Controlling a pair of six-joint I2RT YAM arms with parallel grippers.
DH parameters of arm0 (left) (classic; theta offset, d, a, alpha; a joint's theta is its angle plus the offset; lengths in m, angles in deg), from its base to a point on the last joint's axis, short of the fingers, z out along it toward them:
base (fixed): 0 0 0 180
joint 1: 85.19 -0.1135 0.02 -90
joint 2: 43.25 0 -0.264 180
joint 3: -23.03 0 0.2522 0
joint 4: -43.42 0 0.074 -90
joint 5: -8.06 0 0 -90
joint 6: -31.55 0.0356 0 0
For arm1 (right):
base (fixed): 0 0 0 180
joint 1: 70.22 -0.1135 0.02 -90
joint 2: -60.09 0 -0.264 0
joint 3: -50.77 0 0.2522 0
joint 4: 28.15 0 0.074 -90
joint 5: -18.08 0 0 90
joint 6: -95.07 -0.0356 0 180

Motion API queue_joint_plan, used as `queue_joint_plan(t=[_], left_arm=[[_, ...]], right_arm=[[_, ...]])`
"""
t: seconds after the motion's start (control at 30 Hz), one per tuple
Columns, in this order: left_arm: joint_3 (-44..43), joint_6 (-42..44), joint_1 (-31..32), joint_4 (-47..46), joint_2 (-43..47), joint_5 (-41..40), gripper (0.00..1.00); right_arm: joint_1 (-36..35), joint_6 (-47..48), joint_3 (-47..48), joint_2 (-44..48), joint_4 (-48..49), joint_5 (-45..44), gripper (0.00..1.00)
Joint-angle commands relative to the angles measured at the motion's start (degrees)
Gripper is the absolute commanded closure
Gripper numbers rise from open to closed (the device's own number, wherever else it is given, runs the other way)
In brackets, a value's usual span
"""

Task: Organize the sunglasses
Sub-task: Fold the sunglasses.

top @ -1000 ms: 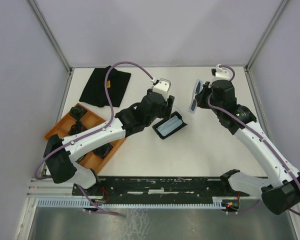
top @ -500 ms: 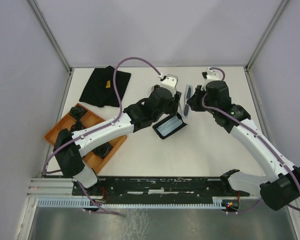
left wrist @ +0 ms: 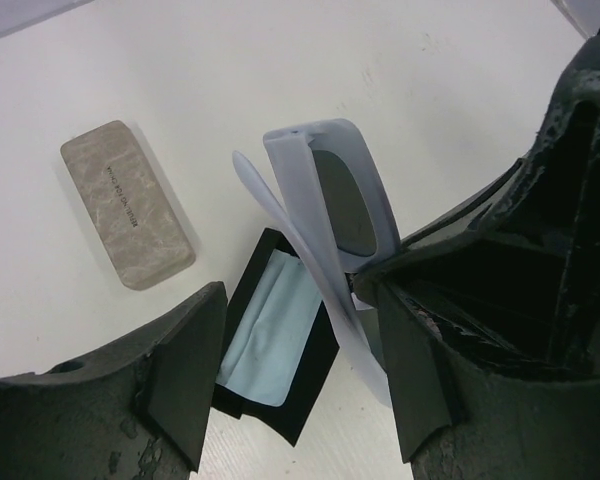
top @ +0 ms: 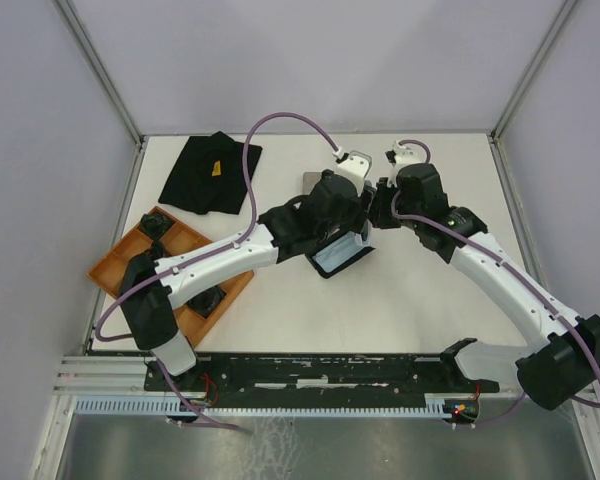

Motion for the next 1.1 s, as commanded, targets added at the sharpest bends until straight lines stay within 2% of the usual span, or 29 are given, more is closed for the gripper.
queue_joint_plan(t=[0.0, 0.1, 0.37, 0.53, 0.7, 1.07], left_arm=[[-0.25, 2.53, 0.23, -1.14, 1.03, -2.41, 0.3], [3.91, 2.3, 0.01, -4.06, 5.29, -2.99, 0.29], [9.86, 2.28, -0.32, -8.99, 11.29, -2.07, 0.28], [9.3, 2.0, -0.53, -7.29, 9.59, -3.42, 0.29], [9.99, 1.57, -0.61, -6.96, 8.66, -3.2, 0.33], [5.04, 2.9, -0.59, -5.92, 3.31, -1.55, 0.34]], right_arm=[[-0.6, -0.23, 0.51, 2.43, 1.2, -5.22, 1.0], [-0.5, -0.22, -0.87, 4.0, 0.34, -9.42, 1.0], [-0.33, 0.88, -0.46, 4.94, -1.58, -12.35, 1.0], [-0.29, 0.87, -0.31, 6.04, -1.26, -11.48, 1.0], [-0.27, 0.44, 0.05, 6.78, -1.32, -10.79, 1.0], [-0.29, 2.36, 0.43, 4.38, 1.1, -0.32, 1.0]])
